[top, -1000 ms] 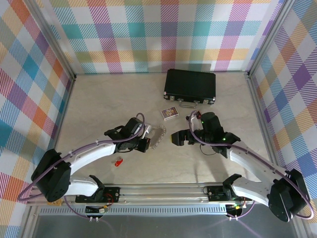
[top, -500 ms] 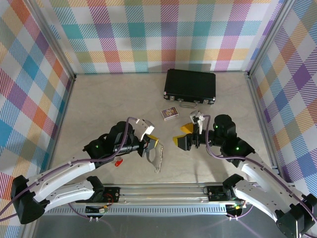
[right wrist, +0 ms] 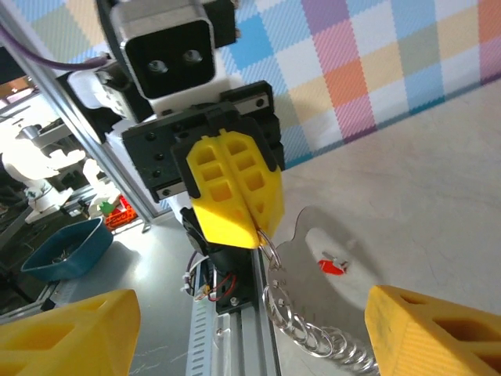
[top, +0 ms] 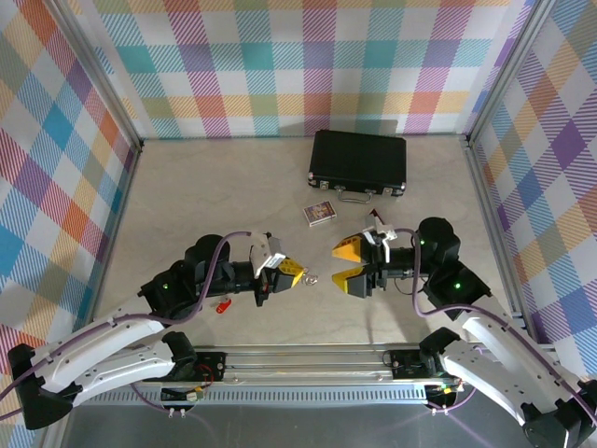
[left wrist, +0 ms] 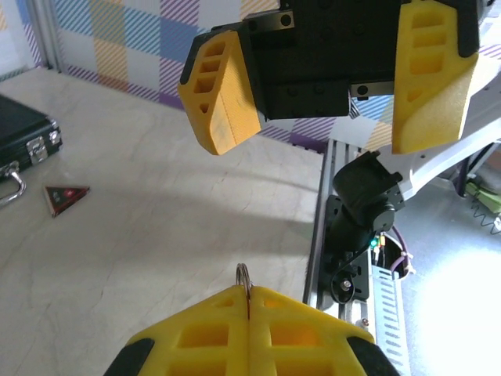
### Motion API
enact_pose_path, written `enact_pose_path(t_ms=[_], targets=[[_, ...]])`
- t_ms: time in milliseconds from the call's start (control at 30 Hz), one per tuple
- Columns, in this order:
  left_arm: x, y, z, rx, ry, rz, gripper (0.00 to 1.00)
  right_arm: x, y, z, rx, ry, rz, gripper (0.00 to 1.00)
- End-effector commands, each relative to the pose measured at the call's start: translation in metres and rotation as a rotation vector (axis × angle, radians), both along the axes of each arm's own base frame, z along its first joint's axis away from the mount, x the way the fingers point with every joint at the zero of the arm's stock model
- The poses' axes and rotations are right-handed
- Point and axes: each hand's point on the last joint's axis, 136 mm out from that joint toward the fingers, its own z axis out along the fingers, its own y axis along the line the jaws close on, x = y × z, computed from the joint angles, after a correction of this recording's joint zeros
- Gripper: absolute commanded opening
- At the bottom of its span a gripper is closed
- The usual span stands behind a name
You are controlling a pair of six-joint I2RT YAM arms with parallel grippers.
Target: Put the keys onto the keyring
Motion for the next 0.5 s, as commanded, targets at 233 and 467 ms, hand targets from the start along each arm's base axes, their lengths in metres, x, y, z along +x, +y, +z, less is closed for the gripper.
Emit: enact_pose_path(t_ms=[233, 467], targets=[[-0.031, -0.004, 0.055, -0.096, -0.134, -0.182, 0.0, -0.02, 0.007, 0.022, 0.041, -0.111, 0.102, 0.72], [-0.038, -0.007, 0.052, -0.077, -0.133, -0.234, 0.0, -0.027, 0.017, 0.018, 0.013, -0.139, 0.13, 0.54]])
